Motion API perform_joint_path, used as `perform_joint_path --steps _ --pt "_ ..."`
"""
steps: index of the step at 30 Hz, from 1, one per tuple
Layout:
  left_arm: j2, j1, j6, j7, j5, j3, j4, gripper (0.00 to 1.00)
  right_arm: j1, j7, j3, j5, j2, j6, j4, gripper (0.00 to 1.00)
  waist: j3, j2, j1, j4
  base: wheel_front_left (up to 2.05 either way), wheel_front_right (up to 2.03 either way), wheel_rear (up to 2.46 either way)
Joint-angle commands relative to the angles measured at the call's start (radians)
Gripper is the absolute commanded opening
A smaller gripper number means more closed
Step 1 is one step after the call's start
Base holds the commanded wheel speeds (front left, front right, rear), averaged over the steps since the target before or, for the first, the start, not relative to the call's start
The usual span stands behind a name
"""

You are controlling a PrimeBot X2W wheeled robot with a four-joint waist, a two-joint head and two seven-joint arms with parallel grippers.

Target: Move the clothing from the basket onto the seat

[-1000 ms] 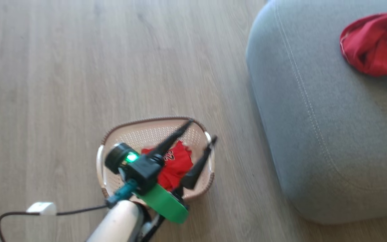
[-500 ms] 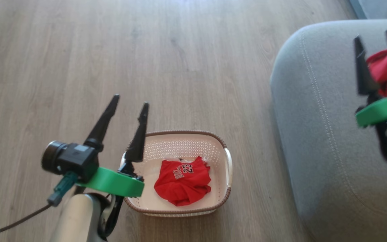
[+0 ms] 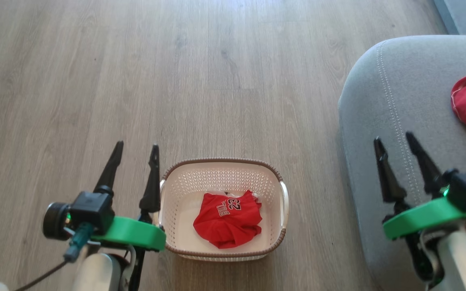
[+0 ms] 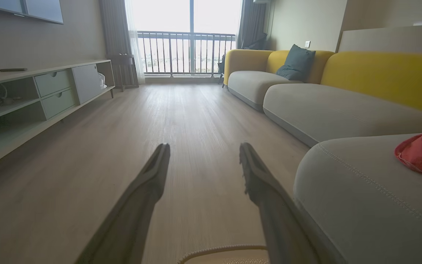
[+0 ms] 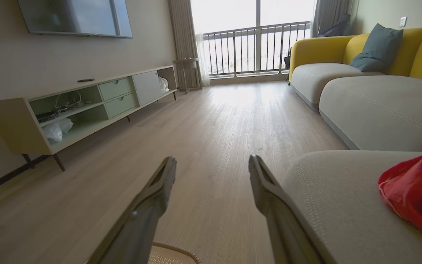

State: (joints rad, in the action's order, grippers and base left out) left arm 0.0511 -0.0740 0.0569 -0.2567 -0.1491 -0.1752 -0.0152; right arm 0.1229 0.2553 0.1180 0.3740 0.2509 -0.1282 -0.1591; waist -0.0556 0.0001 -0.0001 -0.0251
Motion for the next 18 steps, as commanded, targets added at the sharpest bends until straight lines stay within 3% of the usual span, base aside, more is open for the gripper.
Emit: perform_joint_path --steps 1,8,18 --pt "-0.001 -0.017 0.01 -0.005 0.012 0.02 0.027 1.0 0.005 0.006 0.002 -0.011 -0.007 -0.003 0.043 1.0 -0.003 -0.0001 0.0001 0.002 0.0 0.0 0.0" --pt "-0.001 0.009 0.03 -0.005 0.018 0.002 -0.001 1.0 -0.046 0.006 -0.02 -0.035 -0.064 -0.003 0.038 1.0 -0.008 -0.0001 0.0001 0.012 0.0 0.0 0.0" --pt "-0.001 -0.003 0.028 -0.005 0.023 -0.012 -0.014 1.0 -0.045 0.006 -0.021 -0.044 -0.071 -0.003 0.032 1.0 -0.016 -0.0001 0.0001 0.014 0.0 0.0 0.0"
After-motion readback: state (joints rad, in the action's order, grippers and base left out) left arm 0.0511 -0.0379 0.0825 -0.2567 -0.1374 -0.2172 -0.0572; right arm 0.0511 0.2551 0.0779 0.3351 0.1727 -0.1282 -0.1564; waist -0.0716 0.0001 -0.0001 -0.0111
